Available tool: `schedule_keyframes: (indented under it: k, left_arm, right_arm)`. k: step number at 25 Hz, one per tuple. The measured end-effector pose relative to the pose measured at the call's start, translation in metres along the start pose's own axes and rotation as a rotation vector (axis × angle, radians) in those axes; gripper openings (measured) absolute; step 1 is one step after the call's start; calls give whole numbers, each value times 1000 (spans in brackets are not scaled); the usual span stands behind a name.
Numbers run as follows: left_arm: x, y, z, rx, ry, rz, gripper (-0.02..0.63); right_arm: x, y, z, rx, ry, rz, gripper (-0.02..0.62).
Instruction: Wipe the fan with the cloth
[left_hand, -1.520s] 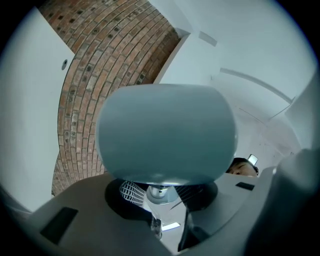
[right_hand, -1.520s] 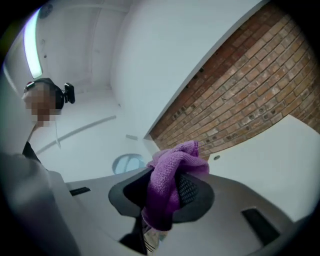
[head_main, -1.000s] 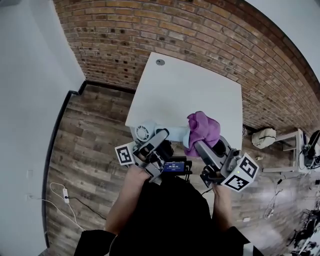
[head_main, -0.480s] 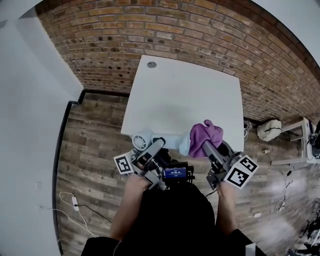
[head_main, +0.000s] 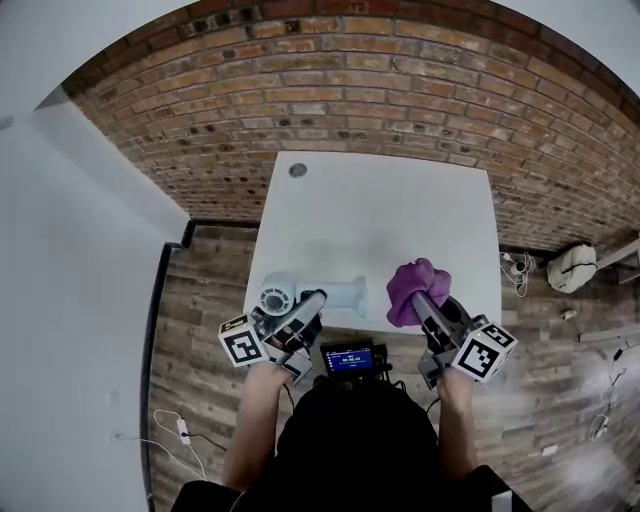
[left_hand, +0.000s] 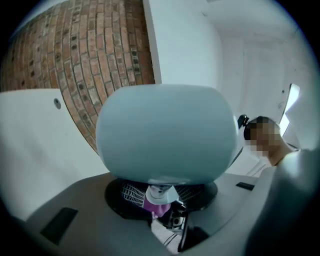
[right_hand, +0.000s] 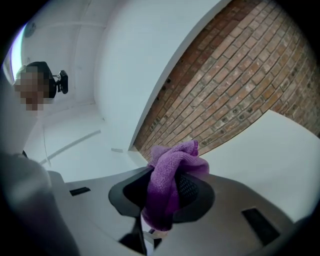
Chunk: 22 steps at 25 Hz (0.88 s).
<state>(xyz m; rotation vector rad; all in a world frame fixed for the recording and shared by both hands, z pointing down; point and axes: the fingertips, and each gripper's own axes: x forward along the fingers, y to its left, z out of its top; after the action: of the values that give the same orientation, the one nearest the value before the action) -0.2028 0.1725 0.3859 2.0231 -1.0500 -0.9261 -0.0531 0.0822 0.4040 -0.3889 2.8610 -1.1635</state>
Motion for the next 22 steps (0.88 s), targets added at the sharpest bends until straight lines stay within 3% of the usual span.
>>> schedule_keyframes:
  k: [5,12,16,22]
  left_arm:
    - [24,28,-2,178,127,195,153]
    - [30,75,12,392,307,346,153]
    - [38,110,37,517,430,374,155]
    - [57,173,88,718,607,355,153]
  right_arm:
    - [11,-45,2,111,26,38,94]
    - [38,-79,3,164,64,27,94]
    - [63,-95,-2,196,80,-14,94]
    - [111,-92,10,281,2,-36,94]
